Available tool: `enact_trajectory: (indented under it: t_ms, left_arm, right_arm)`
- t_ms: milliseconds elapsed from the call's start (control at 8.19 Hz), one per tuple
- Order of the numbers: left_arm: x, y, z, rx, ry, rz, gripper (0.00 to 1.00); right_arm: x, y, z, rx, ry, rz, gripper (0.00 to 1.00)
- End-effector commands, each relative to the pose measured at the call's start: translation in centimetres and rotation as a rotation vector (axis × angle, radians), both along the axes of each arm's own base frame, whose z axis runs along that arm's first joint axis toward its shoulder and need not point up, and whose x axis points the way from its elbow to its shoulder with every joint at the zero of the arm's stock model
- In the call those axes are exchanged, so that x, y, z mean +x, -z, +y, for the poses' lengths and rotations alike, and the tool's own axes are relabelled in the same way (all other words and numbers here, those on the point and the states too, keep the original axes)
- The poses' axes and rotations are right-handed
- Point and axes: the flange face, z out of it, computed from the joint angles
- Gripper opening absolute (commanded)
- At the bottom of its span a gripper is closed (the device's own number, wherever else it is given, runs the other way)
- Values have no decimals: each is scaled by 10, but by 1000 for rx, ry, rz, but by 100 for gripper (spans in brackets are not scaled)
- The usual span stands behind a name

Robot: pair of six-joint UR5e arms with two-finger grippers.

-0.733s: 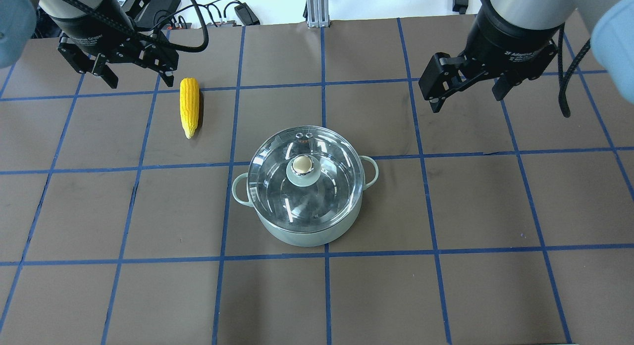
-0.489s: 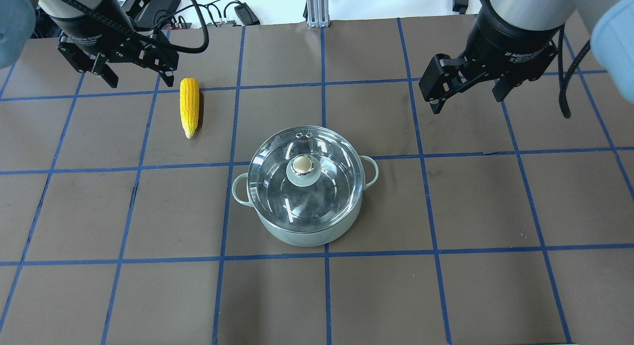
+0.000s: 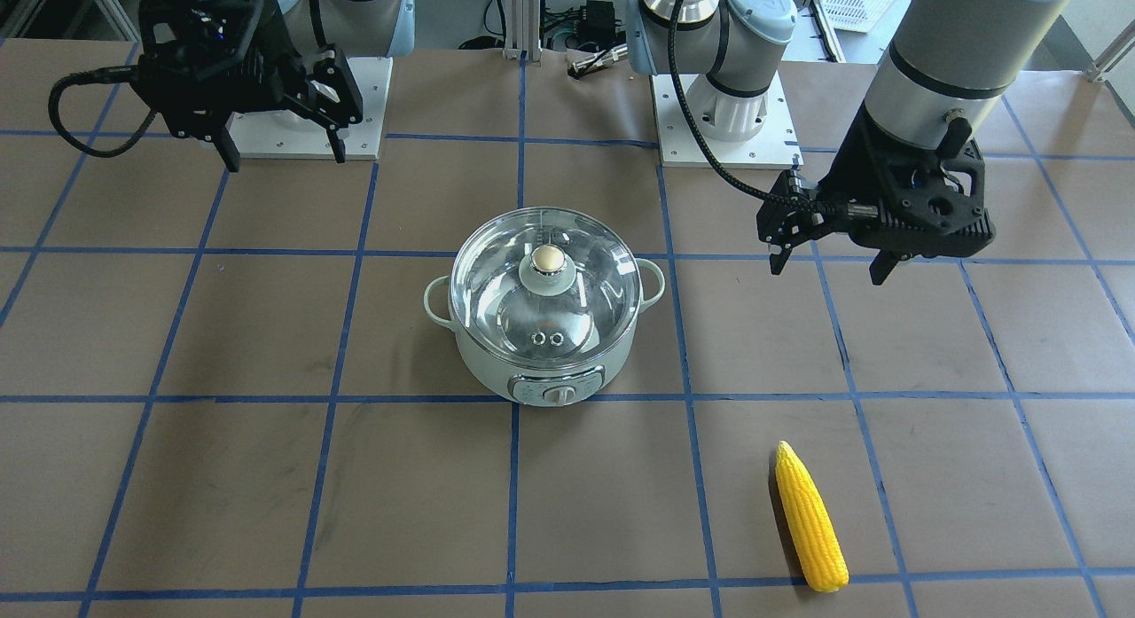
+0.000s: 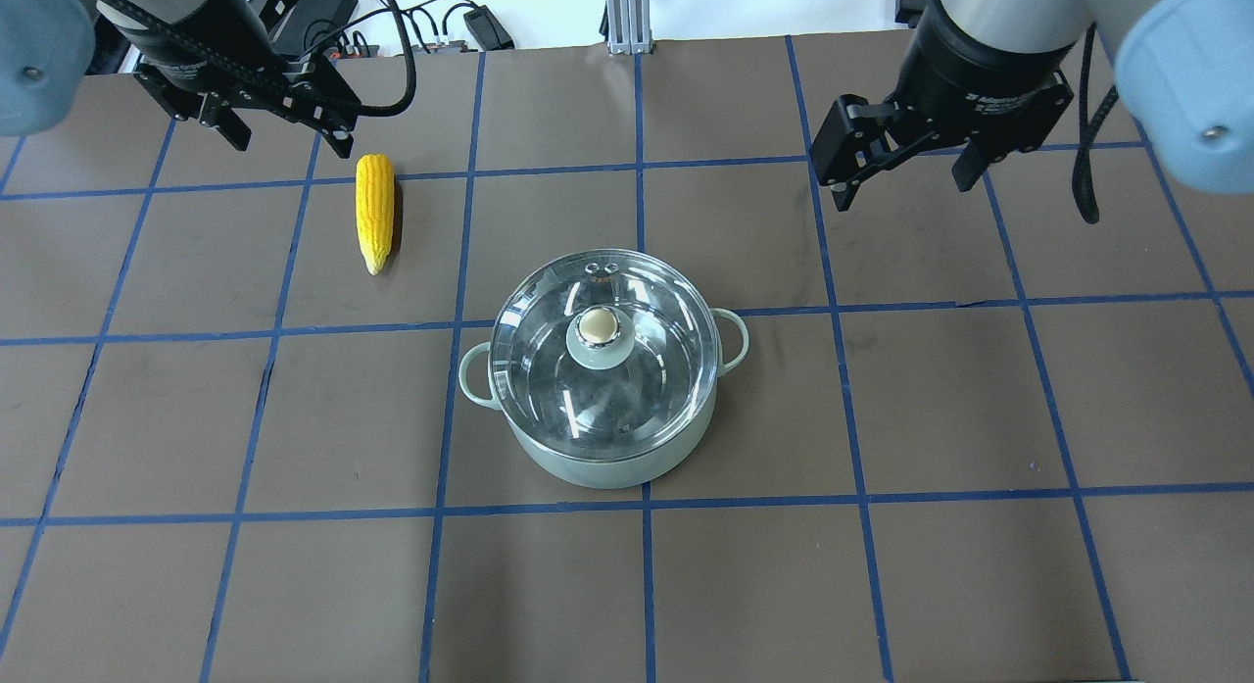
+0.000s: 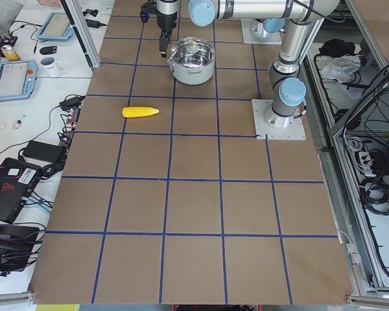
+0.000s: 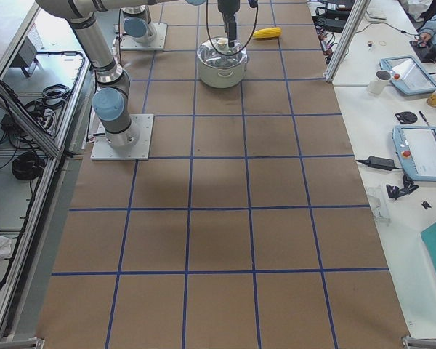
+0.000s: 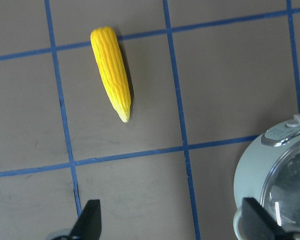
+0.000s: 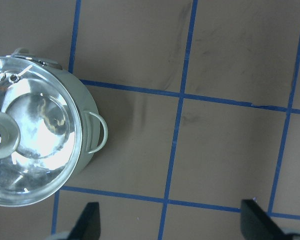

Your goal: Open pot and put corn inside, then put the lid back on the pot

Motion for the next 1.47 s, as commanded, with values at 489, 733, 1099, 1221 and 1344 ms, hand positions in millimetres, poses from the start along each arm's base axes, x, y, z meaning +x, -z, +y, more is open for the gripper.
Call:
enact_trajectory:
  t_ms: [489, 733, 1099, 1221, 1344]
  left_arm:
    - [70, 129, -110, -59, -60, 3, 100]
    - [101, 181, -137, -72, -105, 7, 100]
    - [94, 222, -148, -31, -136, 131, 100]
    - [95, 245, -153, -17, -136, 133, 100]
    - [96, 258, -159, -35, -133, 129, 100]
  right_arm:
    - [197, 130, -18, 16, 132, -39, 100]
    - [224, 161, -11, 48, 162, -28, 100]
    - [223, 182, -1, 94, 174, -23, 100]
    - [223, 183, -1, 99, 175, -20, 91]
    - [223, 184, 0, 104, 175, -24, 88]
